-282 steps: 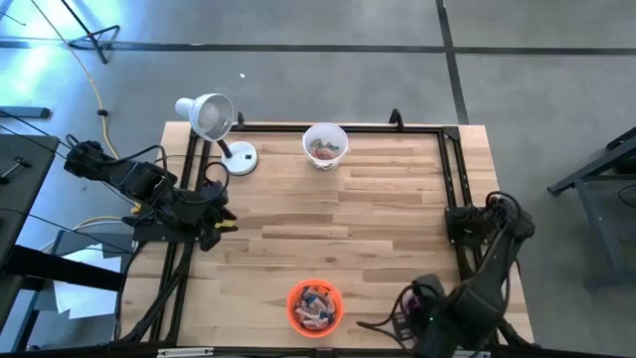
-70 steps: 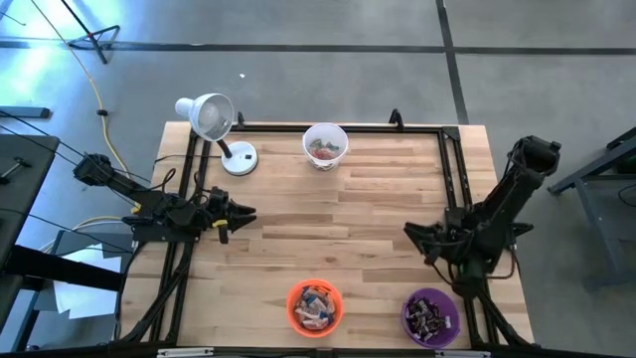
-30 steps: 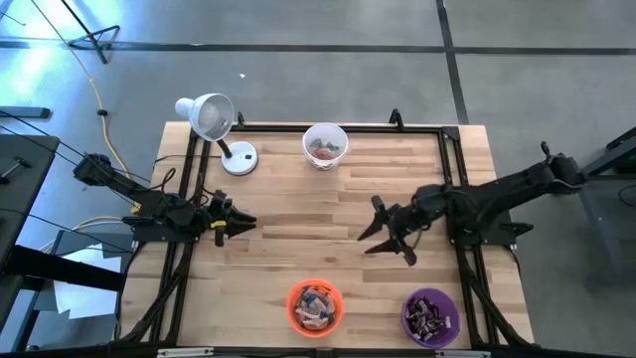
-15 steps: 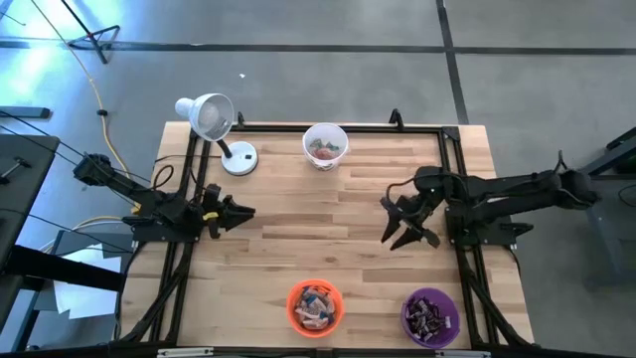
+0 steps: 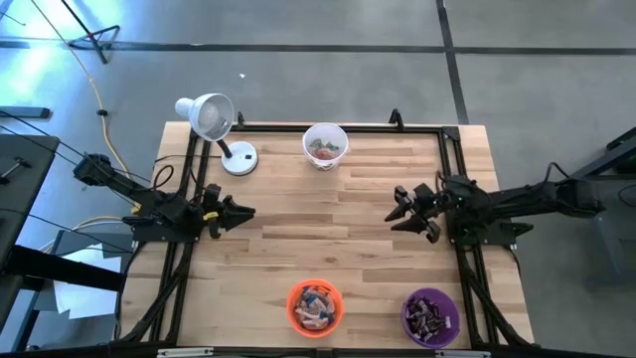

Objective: Organize candy in baskets
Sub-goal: Return to Home Position

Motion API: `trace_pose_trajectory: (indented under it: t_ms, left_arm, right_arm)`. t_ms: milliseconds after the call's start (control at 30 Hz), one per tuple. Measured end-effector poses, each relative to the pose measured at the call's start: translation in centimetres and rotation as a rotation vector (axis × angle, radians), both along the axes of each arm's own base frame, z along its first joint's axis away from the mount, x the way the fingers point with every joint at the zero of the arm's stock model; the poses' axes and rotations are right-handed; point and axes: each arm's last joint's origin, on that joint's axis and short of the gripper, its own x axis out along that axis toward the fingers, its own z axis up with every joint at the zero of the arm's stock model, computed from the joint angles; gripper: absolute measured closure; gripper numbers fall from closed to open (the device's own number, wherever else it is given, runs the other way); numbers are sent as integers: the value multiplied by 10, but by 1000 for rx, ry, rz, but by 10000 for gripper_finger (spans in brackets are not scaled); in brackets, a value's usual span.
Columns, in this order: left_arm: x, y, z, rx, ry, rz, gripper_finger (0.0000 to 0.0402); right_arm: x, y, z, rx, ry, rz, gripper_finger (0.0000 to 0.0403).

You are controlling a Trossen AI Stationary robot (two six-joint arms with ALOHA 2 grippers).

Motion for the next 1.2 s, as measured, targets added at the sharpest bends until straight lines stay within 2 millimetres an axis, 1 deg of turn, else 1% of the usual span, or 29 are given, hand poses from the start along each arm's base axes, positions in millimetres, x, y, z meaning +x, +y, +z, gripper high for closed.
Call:
trace_pose_trajectory:
  t_ms: [100, 367, 467, 567, 633, 700, 800, 1000, 1200]
  left_arm:
    - [0, 0, 0, 0, 0, 0, 263]
    - [0, 0, 0, 1, 1, 0, 263]
    - [0, 0, 0, 3, 3, 0, 263]
    - [0, 0, -1, 7, 8, 0, 263]
    - [0, 0, -1, 23, 10, 1, 263]
    - [0, 0, -1, 32, 11, 1, 263]
    - [0, 0, -1, 39, 11, 1, 263]
    - [0, 0, -1, 84, 15, 3, 263]
    - [0, 0, -1, 68, 13, 2, 263]
  right_arm:
    - [-5, 0, -8, 2, 1, -16, 265]
    - [-4, -3, -26, 19, 166, -130, 265]
    - [-4, -5, -37, 104, 315, -209, 265]
    - [-7, -4, -50, 258, 501, -233, 265]
    - [-10, -4, -57, 329, 598, -245, 265]
    - [-12, -4, -63, 363, 677, -259, 265]
    - [-16, -3, -70, 353, 760, -269, 265]
    - [-21, -2, -77, 337, 848, -278, 265]
    - [-28, -1, -67, 334, 781, -270, 265]
